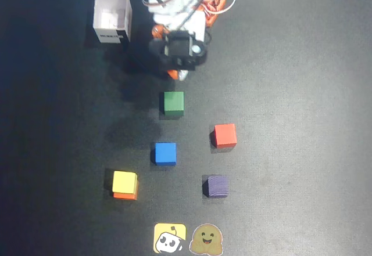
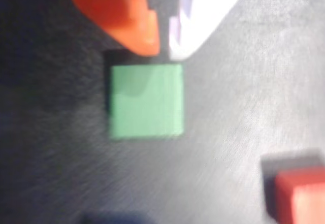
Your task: Put the yellow cube on top of the orange cube.
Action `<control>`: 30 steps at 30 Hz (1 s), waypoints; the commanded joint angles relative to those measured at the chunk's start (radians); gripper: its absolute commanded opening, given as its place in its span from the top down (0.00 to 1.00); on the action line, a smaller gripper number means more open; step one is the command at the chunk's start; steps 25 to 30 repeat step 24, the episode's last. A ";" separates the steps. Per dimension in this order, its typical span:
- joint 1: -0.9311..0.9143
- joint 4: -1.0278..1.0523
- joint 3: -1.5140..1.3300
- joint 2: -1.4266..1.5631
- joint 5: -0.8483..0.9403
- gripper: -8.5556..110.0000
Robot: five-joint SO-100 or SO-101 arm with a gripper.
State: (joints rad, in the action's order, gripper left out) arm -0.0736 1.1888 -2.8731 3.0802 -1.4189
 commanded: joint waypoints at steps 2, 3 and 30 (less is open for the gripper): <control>0.038 0.006 0.000 0.011 -0.017 0.93; 0.040 0.023 0.000 0.011 -0.020 0.93; 0.034 0.069 0.000 0.012 0.110 0.92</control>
